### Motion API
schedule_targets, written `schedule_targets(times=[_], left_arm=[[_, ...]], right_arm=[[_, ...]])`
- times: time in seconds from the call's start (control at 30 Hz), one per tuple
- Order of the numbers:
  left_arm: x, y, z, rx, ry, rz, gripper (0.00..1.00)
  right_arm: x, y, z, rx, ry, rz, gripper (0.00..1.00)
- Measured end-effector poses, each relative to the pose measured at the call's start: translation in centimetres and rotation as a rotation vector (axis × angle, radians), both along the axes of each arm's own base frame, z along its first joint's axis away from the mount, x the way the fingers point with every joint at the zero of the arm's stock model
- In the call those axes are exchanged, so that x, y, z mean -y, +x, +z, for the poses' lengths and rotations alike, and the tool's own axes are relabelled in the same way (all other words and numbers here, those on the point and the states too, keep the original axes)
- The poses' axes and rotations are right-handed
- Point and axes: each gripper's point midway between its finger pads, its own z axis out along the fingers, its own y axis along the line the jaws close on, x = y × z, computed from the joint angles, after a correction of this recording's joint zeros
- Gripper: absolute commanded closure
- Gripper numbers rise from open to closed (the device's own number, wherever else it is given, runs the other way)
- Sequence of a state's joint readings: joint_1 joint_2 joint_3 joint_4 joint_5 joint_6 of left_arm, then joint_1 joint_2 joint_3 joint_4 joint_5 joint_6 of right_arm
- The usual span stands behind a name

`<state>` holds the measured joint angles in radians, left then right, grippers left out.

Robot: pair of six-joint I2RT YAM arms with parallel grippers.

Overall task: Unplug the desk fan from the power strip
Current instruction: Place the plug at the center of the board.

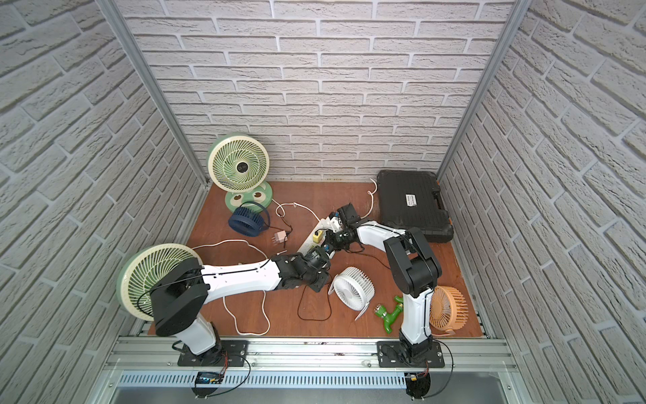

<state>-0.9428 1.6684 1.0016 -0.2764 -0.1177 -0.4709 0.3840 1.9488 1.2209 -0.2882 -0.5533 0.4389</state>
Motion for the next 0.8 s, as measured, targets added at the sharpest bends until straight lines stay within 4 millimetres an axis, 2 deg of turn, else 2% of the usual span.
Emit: schedule_targets(times=[0.23,0.47,0.67,0.8], left_arm=[[-0.1,0.4,1.3,0.029,0.001,0.003,0.49],[-0.9,1.2,4.2,0.076,-0.043,0.019,0.49],[-3.2,3.2,7.9,0.138,-0.112,0.092,0.47],[-5.4,4.5,9.1,0.163,-0.139,0.152,0.43]], right_arm=[[0.3,-0.3,-0.4,-0.010,-0.008,-0.007,0.96],[1.1,-0.8,-1.2,-0.038,-0.022,-0.031,0.96],[1.6,-0.3,-0.3,-0.014,-0.007,-0.055,0.96],[2.1,0.3,0.7,0.014,0.010,-0.080,0.96]])
